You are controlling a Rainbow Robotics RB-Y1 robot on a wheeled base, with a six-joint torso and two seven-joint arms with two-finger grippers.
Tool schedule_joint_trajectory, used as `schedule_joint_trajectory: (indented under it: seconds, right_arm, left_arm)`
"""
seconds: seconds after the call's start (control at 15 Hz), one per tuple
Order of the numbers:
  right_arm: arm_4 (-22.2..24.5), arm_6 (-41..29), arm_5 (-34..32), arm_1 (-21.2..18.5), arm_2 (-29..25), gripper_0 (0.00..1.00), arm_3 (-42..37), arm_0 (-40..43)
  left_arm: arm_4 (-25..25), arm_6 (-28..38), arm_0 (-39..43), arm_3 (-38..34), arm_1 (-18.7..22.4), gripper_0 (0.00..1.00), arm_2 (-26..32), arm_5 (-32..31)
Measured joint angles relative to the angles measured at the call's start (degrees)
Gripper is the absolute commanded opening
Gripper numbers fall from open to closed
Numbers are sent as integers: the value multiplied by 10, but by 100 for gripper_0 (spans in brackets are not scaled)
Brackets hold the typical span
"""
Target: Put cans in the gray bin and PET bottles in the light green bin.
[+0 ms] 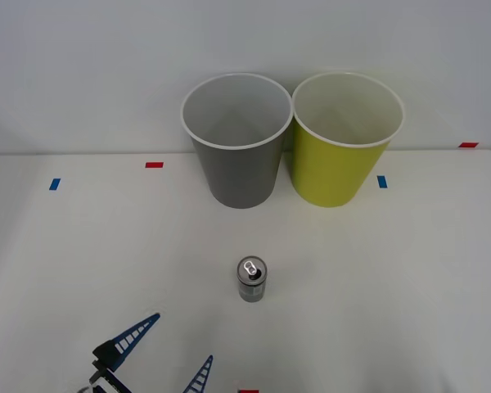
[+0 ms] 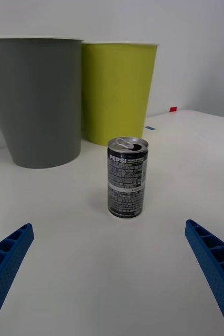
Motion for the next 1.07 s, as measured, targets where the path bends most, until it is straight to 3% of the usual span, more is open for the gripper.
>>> schedule_joint_trajectory:
  seconds: [0.53,1.07]
  right_arm:
    - [0,0,0,0,0,100,0,0]
    - [0,0,0,0,0,100,0,0]
  left_arm:
    - [34,28,-176,91,-8,100,-92,-2]
    - [38,43,-258,160,-51,100,-114,11]
